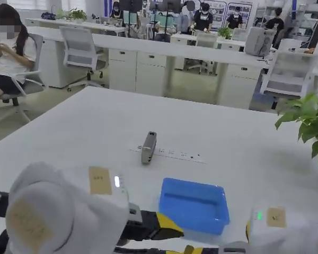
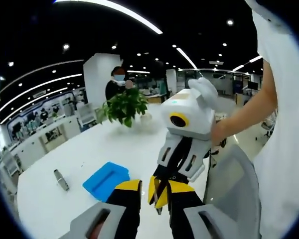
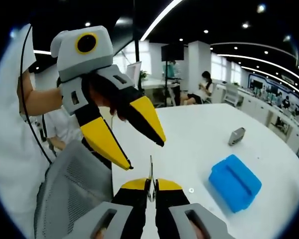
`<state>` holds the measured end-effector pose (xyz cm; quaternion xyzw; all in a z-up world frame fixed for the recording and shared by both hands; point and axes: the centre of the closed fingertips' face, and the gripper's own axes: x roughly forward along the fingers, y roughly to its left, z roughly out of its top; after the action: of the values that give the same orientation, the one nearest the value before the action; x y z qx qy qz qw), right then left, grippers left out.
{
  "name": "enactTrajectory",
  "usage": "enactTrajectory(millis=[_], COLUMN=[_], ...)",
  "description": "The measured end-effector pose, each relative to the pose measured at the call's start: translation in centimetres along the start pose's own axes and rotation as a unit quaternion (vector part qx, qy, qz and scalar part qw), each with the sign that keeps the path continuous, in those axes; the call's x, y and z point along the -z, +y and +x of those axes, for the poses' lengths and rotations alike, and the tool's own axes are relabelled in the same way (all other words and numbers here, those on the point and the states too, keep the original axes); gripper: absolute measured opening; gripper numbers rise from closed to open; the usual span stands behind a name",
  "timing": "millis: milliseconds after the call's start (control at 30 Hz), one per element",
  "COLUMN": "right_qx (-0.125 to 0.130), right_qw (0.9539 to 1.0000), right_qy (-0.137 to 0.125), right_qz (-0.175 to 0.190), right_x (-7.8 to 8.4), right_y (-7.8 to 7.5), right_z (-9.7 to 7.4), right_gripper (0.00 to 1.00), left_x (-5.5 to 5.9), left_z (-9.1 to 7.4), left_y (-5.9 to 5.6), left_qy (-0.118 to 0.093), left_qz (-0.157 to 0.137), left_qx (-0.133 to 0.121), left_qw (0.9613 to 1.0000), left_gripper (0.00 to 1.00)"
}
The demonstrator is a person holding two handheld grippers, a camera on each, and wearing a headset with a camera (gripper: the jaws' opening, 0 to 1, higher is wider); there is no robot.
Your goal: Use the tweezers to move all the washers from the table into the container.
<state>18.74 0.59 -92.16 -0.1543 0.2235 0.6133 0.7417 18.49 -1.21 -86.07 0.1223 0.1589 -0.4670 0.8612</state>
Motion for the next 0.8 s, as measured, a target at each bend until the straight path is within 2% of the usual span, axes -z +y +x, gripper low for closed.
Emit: enactTrajectory(millis=[100,167,333,400,567,633,767,800], right_qx=[-0.001,0.004,0.031,0.048,0.078,0.086,0.102,0.105], right_qw=[1.0000,0.9999,0.9993,0.9984,0.9960,0.9950,0.9929,0.9924], right_qy=[0.003,0.005,0.000,-0.005,-0.014,-0.019,-0.023,-0.021], right_qz=[0.008,0.011,0.022,0.029,0.041,0.048,0.057,0.060], right_x=[0.0,0.1,0.0,0.0,0.0,0.0,0.2,0.3], right_y=[-0.7,-1.3,-3.6,-4.8,-7.3,-8.0,-9.2,-9.5], right_z=[0.5,1.1,2.1,2.4,3.2,3.6,4.6,4.8], right_gripper=[0.01,0.01,0.01,0.02,0.02,0.02,0.02,0.02], left_x=[0.8,1.5,3.6,4.0,6.2,6.8,8.0,8.1], left_z=[-0.8,-1.5,-3.0,-3.5,-4.6,-5.0,-5.9,-5.9], left_y=[1.2,1.7,2.8,3.0,3.3,3.5,4.4,4.3], left_qy=[-0.007,-0.010,-0.015,-0.021,-0.013,-0.009,-0.010,-0.012], left_qz=[-0.021,-0.041,-0.082,-0.086,-0.108,-0.105,-0.096,-0.098], left_qx=[-0.040,-0.067,-0.141,-0.161,-0.220,-0.242,-0.296,-0.297], left_qw=[0.9990,0.9969,0.9864,0.9830,0.9693,0.9645,0.9502,0.9496], left_gripper=[0.27,0.35,0.54,0.62,0.76,0.80,0.85,0.85])
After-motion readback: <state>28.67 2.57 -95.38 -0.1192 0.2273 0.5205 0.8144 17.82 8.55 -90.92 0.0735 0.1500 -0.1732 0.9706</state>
